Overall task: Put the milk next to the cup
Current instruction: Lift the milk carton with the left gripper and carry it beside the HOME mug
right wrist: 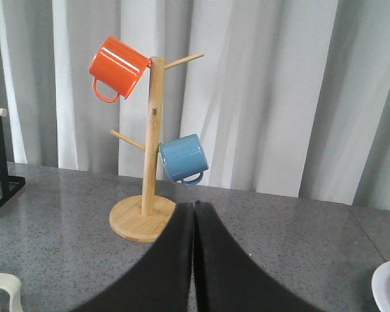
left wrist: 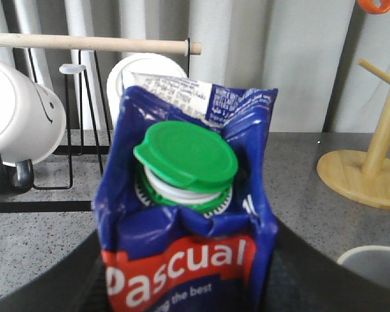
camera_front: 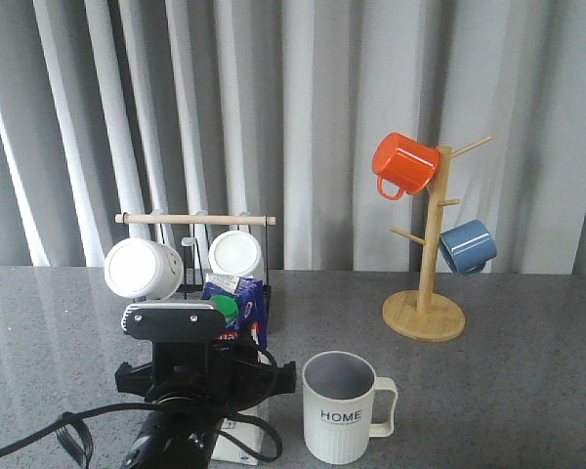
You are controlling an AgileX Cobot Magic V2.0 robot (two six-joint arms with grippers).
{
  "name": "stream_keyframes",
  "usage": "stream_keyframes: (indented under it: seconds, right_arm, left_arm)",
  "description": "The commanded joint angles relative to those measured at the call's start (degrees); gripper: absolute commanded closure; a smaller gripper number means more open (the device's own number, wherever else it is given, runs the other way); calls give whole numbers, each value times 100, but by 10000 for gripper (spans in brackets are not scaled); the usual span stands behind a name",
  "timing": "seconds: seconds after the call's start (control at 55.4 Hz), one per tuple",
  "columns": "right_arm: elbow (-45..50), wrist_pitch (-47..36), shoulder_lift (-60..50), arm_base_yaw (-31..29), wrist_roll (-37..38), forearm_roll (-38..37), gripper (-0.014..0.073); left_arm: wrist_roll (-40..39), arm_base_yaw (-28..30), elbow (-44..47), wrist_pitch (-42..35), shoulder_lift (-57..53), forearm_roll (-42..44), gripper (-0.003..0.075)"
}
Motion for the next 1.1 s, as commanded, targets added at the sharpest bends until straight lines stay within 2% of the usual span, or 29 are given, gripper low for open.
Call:
stream_keyframes:
  seconds: [0.0, 0.199, 0.451, 0.812, 0.939, 1.083]
  right_arm:
    - [-180, -359, -21, -12, -32, 6, 596]
    - [-180, -359, -21, -12, -32, 6, 596]
    - [-180, -359, -21, -12, -32, 6, 596]
    - [-180, -359, -21, -12, -32, 6, 596]
    - [-180, -359, -21, -12, -32, 6, 596]
    - [-180, -359, -21, -12, -32, 6, 596]
  left_arm:
    - [-50, -27, -187, -433, -222, 172, 664]
    - [-169, -27, -175, -443, -164, 143, 664]
    - [-189, -27, -162, 18, -164, 111, 664]
    - [-177, -27, -162, -26, -170, 116, 652]
    - [-140, -27, -162, -33, -175, 157, 599]
    - [-140, -27, -162, -12, -181, 282, 468]
